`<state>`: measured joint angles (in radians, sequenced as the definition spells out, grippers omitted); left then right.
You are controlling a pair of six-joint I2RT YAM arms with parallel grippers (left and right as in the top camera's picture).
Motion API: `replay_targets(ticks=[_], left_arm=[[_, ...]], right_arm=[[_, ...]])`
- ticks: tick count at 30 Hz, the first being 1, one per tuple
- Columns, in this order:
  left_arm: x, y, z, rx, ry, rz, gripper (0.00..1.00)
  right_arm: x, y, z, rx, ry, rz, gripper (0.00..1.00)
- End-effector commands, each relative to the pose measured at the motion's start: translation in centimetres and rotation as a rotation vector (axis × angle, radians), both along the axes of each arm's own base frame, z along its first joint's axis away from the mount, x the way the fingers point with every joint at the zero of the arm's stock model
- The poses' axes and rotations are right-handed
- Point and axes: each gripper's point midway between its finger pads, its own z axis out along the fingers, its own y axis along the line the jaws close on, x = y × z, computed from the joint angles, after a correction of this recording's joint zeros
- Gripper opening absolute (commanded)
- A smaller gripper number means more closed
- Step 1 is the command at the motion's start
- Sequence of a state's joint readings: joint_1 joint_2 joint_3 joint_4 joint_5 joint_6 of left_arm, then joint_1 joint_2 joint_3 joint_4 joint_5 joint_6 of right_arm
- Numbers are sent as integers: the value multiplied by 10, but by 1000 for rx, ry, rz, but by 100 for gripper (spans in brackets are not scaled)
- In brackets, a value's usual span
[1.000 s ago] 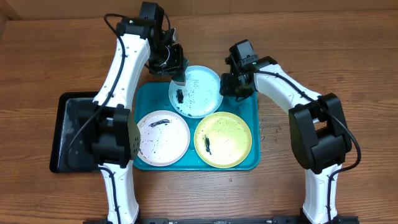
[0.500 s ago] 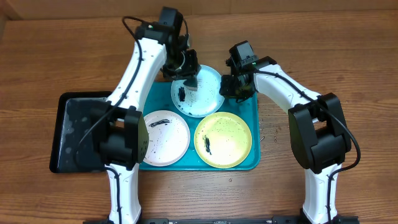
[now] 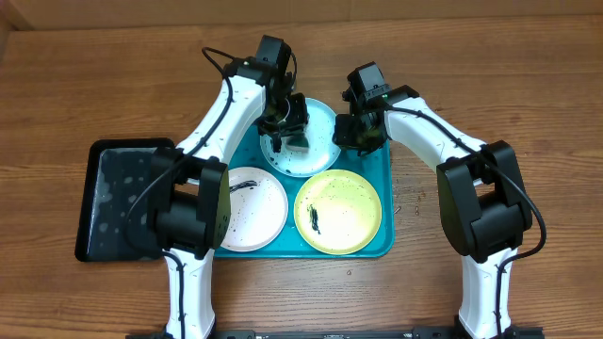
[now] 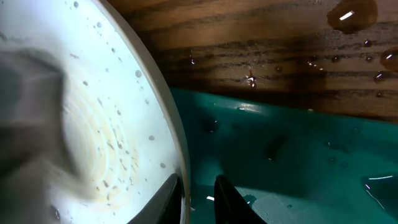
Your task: Clean dirty plates on tray and stack at the side
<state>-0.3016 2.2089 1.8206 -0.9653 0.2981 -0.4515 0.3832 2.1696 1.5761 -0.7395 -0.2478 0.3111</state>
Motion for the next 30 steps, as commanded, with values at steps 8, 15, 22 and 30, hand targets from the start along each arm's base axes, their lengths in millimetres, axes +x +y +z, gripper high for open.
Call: replay_targets(ticks=[8, 15, 22, 30], left_arm=[[3, -10, -6, 13, -44, -58, 55], [-11, 1, -10, 39, 22, -57, 49], [-13, -7, -12, 92, 3, -64, 45], [-12, -8, -15, 144, -11, -44, 33]], right_arm=[[-4, 0, -6, -6, 19, 1, 20], [-4, 0, -6, -5, 17, 1, 21], [-2, 1, -5, -1, 8, 1, 21], [-4, 0, -6, -5, 17, 1, 21]])
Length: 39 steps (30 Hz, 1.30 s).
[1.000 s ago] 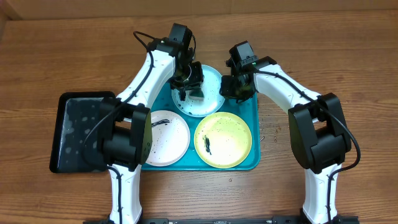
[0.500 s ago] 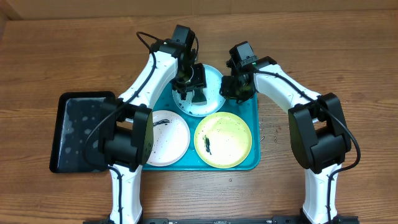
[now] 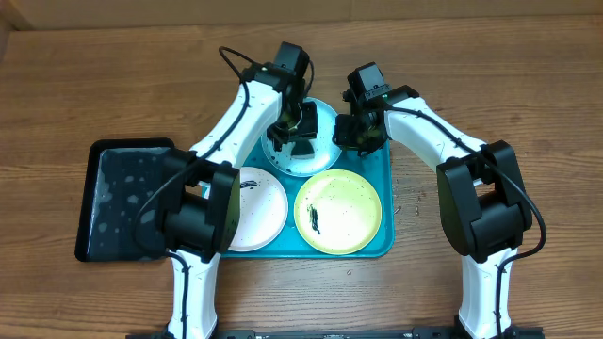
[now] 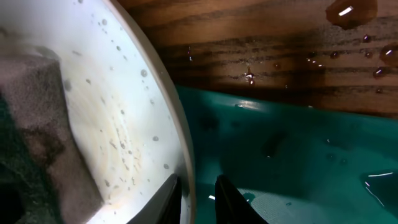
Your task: Clean dirty plates on tray and stack at the side
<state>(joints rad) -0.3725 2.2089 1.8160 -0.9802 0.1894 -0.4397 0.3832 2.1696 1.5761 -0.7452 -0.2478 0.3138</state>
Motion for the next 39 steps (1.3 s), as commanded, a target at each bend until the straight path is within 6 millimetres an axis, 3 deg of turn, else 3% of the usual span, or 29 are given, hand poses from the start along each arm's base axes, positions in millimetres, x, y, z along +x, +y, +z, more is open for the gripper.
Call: replay_targets(ticks=[1, 19, 25, 29, 33, 39], left_arm=[[-1, 5, -9, 36, 10, 17, 32], [-3, 8, -12, 68, 15, 45, 32], [-2, 4, -24, 71, 23, 38, 32], [-6, 4, -38, 77, 59, 39, 25], [-5, 4, -37, 76, 54, 39, 7], [3, 8, -27, 66, 34, 53, 4]], right_arm=[[-3, 1, -5, -3, 11, 3, 21], [-4, 0, -6, -5, 15, 3, 21], [-4, 0, -6, -6, 18, 3, 21], [-6, -1, -6, -10, 26, 4, 21], [-6, -1, -6, -9, 25, 4, 21], [-6, -1, -6, -9, 26, 4, 21]])
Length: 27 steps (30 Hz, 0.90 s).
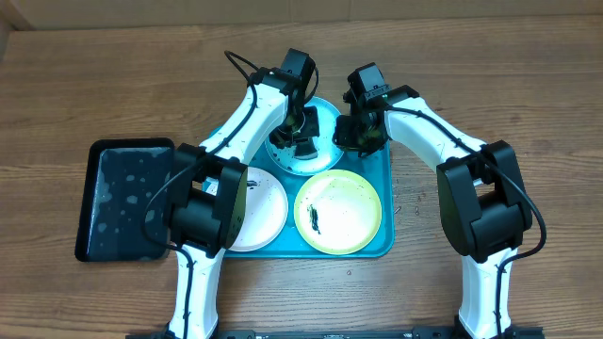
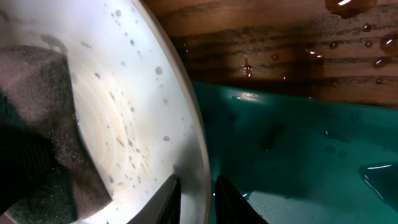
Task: Clean dirty plates on tray and stack at the side
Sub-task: 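Scrub the light blue plate surface with the sponge in the left gripper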
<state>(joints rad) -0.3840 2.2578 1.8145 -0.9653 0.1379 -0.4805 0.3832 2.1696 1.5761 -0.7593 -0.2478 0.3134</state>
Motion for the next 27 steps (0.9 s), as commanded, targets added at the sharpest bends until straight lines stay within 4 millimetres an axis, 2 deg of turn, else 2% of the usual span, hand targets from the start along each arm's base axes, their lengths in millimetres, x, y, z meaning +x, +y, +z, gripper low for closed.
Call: replay_targets(ticks=[1, 5, 7, 10, 13, 14, 15, 16, 18, 27], left_arm=[[4, 4, -3, 8, 7, 16, 4], [4, -1, -2, -19, 6, 12, 4], [6, 3, -3, 4, 0, 15, 4], [9, 20, -8, 97, -24, 31, 4], [12, 48, -11, 245, -55, 54, 4], [17, 65, -9, 339, -85, 67, 4], [19, 71, -8, 373, -99, 67, 4], [21, 76, -7, 397, -107, 60, 4], [23, 83, -5, 423, -113, 49, 4], [33, 100, 4, 451, -128, 39, 4]], right_arm=[[-3, 1, -5, -4, 13, 3, 21], [-3, 1, -5, -4, 12, 3, 21], [-3, 1, -5, -4, 12, 3, 21], [-3, 1, -6, -4, 13, 3, 21], [-6, -1, -6, -10, 23, 6, 20], [-6, -2, -7, -18, 24, 9, 17], [-6, -3, -7, -23, 23, 8, 15], [-6, -5, -8, -34, 22, 5, 8], [-6, -7, -9, -49, 21, 2, 4], [-9, -9, -9, -57, 28, 19, 4]])
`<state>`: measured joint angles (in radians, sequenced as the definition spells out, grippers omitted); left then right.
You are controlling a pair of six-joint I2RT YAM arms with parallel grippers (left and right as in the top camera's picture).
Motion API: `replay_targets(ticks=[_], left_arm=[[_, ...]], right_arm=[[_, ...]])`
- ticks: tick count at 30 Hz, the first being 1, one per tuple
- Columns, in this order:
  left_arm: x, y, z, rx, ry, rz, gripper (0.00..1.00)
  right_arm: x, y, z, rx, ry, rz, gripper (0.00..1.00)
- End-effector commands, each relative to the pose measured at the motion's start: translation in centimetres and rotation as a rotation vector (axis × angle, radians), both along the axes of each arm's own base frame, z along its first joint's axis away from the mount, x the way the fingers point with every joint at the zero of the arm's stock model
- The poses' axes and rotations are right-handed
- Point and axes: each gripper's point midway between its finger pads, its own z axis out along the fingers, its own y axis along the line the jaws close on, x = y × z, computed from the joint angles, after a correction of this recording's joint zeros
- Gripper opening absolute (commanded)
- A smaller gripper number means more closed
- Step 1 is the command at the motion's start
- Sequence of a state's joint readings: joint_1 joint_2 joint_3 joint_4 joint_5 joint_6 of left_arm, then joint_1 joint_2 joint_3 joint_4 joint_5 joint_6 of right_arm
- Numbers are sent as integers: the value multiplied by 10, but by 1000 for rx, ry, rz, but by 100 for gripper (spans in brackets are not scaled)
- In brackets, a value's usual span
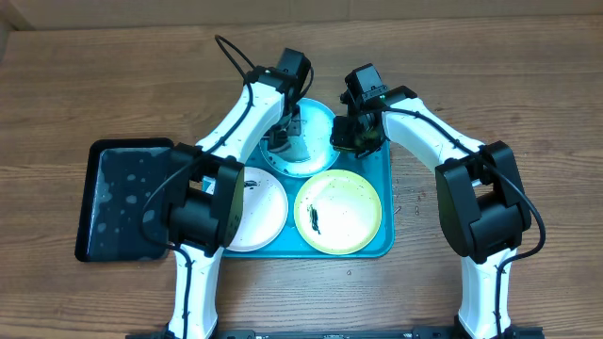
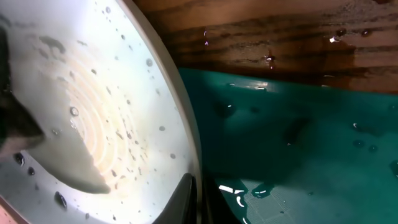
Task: Clean dirty plates on tray and stack at the side
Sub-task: 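Scrub the light blue plate surface with the sponge in the left gripper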
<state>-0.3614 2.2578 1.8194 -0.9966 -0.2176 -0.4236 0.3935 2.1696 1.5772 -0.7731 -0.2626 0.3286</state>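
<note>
A light blue plate (image 1: 316,127) sits at the back of the teal tray (image 1: 382,202), wet and speckled inside (image 2: 106,124). My right gripper (image 1: 347,134) is shut on its right rim, and its fingertips (image 2: 186,196) pinch the edge. Over the plate's left part my left gripper (image 1: 285,132) is shut on a dark sponge (image 1: 280,144), which shows only as a dark edge (image 2: 9,124) in the right wrist view. A white plate (image 1: 254,209) with a dark smear and a yellow-green plate (image 1: 339,212) with dark stains lie at the tray's front.
A black tray (image 1: 122,200) with wet patches lies to the left of the teal one. Water drops dot the wooden table (image 1: 410,193) to the right of the tray and behind it (image 2: 267,59).
My left gripper and the sponge have moved from the plate's middle-right to its left part, uncovering the plate's centre. My right fingers now stand closer together on the rim.
My right gripper has stayed on the blue plate's right rim at every moment. The sponge in my left gripper was at the plate's lower left, then at the middle, then further right, and now at the left. The front plates have not moved.
</note>
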Motion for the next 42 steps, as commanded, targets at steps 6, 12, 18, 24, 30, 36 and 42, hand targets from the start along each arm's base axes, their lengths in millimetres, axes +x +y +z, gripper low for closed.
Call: replay_targets(ticks=[6, 12, 18, 24, 30, 36, 42], left_arm=[[25, 21, 31, 58, -56, 19, 4], [17, -48, 42, -322, 18, -92, 4], [-6, -93, 31, -526, 116, -105, 4], [-23, -82, -4, -413, 149, -97, 4], [-20, -26, -22, -119, 104, -44, 4], [-10, 31, -13, 159, 42, 5, 4], [-2, 55, 2, 256, -1, 34, 4]], right_arm=[[-3, -14, -9, -67, 5, 19, 4], [-3, -14, -9, -63, 10, -2, 4], [-2, -13, -9, -60, 9, -10, 4], [2, -12, -8, -50, 4, -39, 4], [5, -11, -7, -43, -1, -60, 4], [8, -19, -8, -84, -9, -103, 4], [9, -21, -9, -93, -12, -109, 4]])
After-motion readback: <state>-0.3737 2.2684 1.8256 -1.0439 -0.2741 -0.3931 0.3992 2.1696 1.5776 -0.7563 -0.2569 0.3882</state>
